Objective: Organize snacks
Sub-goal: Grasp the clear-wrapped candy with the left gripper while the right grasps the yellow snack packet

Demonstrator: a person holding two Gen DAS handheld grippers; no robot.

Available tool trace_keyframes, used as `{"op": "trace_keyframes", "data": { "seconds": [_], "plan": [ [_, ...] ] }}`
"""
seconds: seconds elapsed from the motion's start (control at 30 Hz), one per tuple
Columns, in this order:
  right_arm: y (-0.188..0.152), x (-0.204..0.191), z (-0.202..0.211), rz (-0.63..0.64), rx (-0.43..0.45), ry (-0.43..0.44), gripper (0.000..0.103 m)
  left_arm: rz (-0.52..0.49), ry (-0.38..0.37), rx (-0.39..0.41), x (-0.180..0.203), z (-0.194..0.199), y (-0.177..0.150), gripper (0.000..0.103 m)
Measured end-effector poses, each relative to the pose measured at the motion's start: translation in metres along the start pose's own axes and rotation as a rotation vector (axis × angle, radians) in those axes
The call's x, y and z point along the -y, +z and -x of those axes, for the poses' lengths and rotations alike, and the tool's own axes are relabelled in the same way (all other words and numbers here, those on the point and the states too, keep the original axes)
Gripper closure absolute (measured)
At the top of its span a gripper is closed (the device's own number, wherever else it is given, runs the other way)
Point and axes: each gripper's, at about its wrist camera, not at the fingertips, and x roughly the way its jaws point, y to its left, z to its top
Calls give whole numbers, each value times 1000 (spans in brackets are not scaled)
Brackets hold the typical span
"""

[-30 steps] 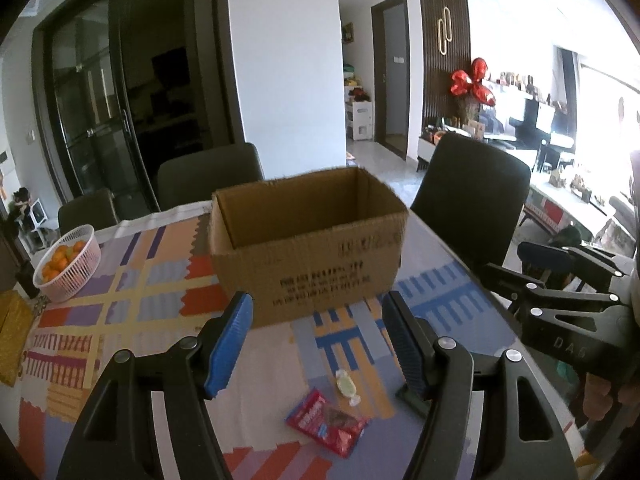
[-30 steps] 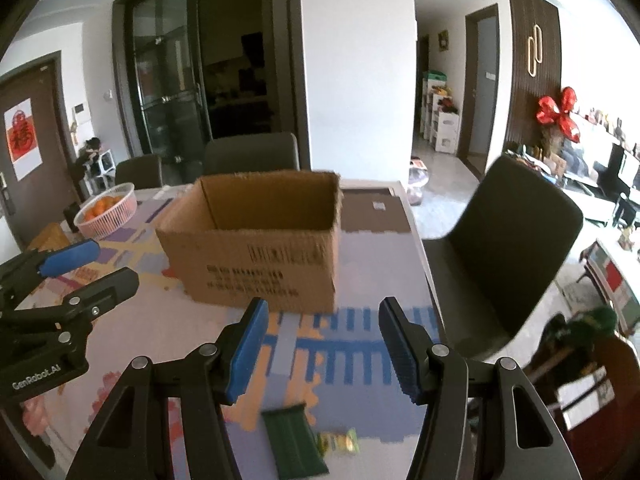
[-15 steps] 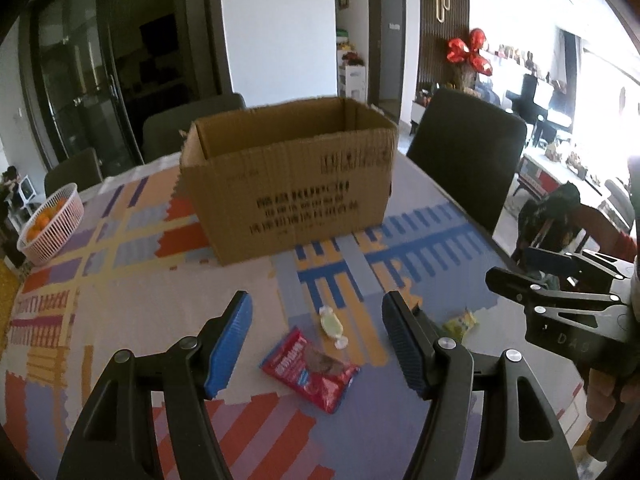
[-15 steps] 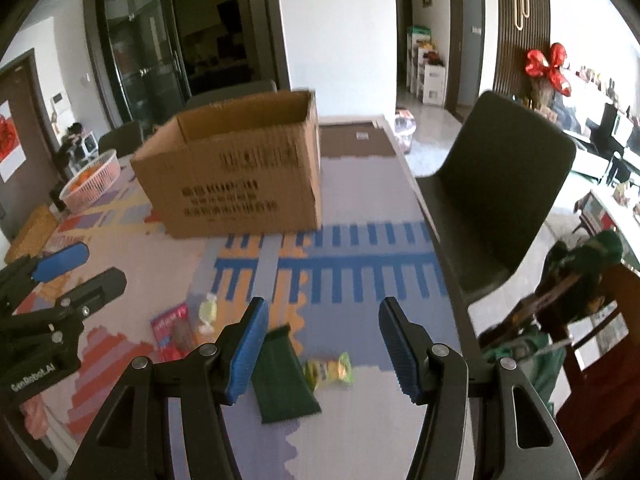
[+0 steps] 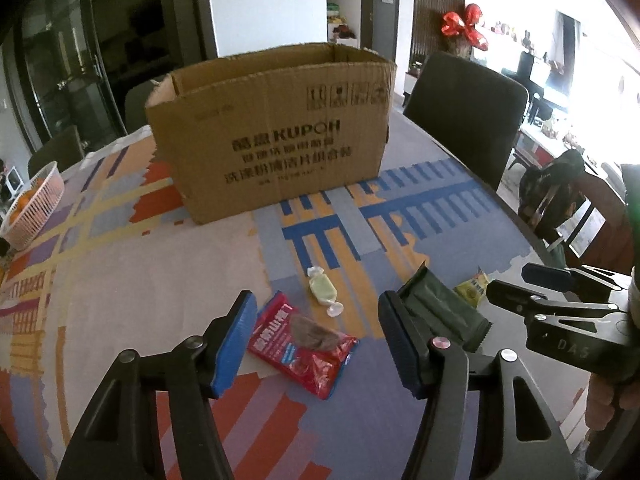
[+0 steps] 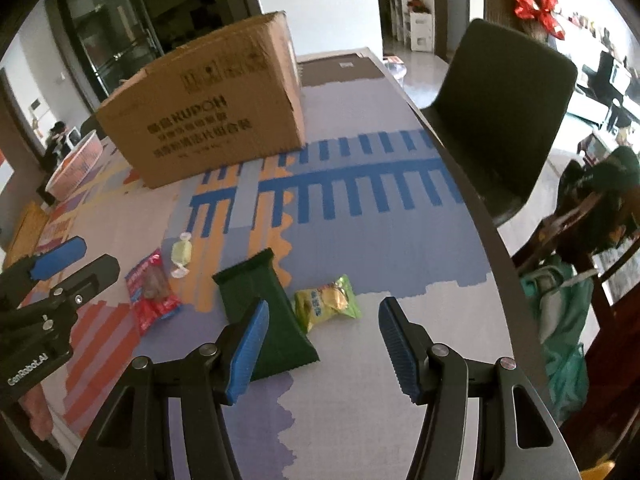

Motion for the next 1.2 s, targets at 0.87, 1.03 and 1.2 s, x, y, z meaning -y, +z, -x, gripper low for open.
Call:
{"op": "trace_keyframes", "data": {
  "seconds": [0.87,1.03,1.2],
  "plan": [
    [3,1,-38,15,-66,-31,57,2,-57,-126,-1,-82,7,71],
    [4,0,-39,33,-52,-44,64,8,-56,-132,0,-88,6,76],
    [6,2,-40,32,-35,-42,73,1,-66,-131,3,-90,7,84]
  ]
}}
